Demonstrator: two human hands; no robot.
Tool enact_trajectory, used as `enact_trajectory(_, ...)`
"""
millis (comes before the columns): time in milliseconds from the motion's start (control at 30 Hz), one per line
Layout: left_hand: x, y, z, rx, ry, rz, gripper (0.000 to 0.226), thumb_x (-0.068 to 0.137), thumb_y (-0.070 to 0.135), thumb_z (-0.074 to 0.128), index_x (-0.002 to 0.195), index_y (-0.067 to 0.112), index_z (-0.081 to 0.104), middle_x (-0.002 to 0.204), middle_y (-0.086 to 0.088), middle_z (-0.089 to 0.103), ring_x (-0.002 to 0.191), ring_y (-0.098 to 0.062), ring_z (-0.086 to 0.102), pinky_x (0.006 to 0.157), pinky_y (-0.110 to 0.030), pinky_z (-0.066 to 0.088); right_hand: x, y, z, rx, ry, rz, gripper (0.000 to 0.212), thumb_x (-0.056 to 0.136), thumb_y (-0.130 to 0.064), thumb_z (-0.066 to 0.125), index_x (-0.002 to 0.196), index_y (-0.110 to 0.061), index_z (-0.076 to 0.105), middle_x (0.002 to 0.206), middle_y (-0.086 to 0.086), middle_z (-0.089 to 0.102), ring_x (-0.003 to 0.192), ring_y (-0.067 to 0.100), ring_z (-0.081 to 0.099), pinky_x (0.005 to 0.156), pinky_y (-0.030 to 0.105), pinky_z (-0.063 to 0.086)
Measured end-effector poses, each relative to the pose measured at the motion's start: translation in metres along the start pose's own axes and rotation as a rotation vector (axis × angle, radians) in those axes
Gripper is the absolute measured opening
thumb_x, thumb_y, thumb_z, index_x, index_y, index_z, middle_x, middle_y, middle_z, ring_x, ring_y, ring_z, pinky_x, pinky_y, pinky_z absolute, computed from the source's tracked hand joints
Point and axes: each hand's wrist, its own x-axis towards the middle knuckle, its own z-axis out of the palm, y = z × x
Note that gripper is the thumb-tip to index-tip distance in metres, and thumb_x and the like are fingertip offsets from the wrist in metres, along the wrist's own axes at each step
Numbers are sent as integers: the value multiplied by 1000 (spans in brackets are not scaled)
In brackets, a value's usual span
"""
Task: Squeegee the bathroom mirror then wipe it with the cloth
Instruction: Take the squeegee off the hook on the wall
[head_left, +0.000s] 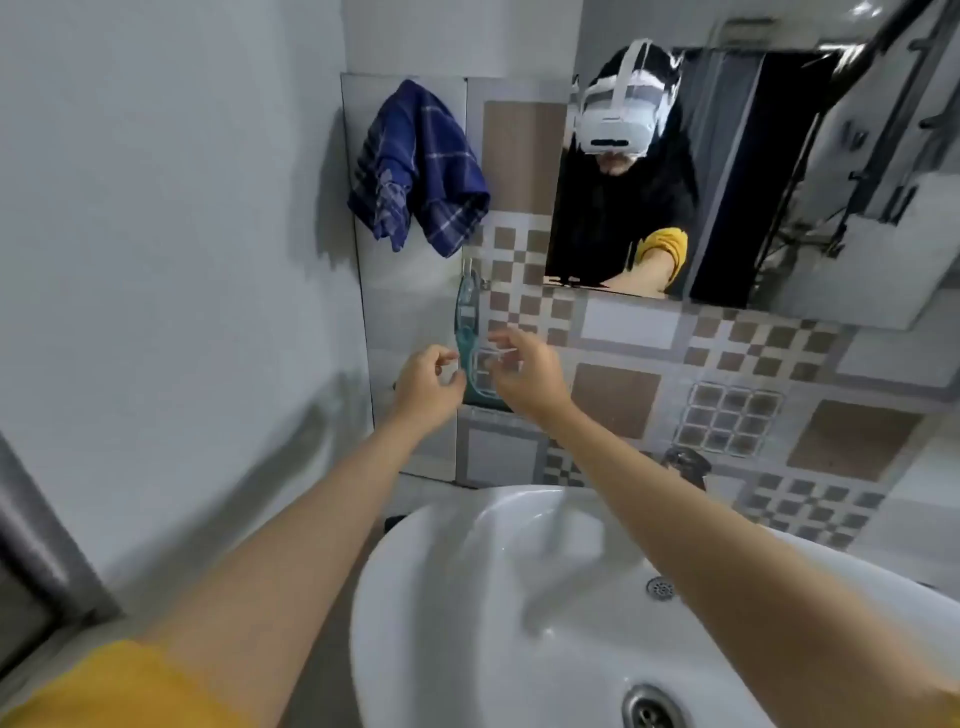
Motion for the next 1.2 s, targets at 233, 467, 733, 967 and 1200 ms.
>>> enact_trajectory(233, 35, -39, 6, -72, -121, 1, 29, 88, 17, 60, 117, 15, 59, 125, -5, 60, 119, -21, 52, 103, -37, 42, 29, 17, 37, -66, 21, 46, 29, 89, -4, 60, 117, -11, 63, 111, 8, 64, 94, 18, 60, 86, 28, 52)
enact_trajectory(467, 54, -50, 22, -142, -171, 6, 26, 87, 9, 62, 112, 13, 62, 109, 7, 59, 103, -7, 50, 90, -21, 37, 49, 26, 44, -37, 49, 75, 27, 89, 0, 61, 114, -9, 66, 114, 8, 64, 92, 9, 58, 76, 2, 41)
enact_trajectory(733, 53, -47, 24, -289, -11, 109, 19, 80, -2, 66, 89, 14, 62, 88, 7, 63, 86, -13, 61, 76, -17, 52, 59, 13, 35, 3, 106, 62, 29, 80, 1, 72, 106, -11, 70, 103, 6, 70, 86, 13, 65, 81, 22, 56)
enact_trajectory(967, 37, -20, 5, -373, 47, 176, 16, 81, -1, 66, 93, 10, 64, 92, 1, 66, 85, -9, 63, 71, -12, 52, 59, -16, 9, 75, 124, 31, 29, 75, 1, 76, 101, -12, 72, 90, -1, 70, 80, 11, 66, 77, 21, 57)
enact_trajectory(1200, 10, 14, -22, -387, -20, 228, 26, 81, -6, 63, 94, 17, 64, 92, 12, 66, 87, -5, 65, 76, -18, 55, 36, -36, -42, -167, 109, -224, 30, 77, -19, 79, 105, -10, 70, 89, 4, 69, 77, 17, 64, 70, 31, 57)
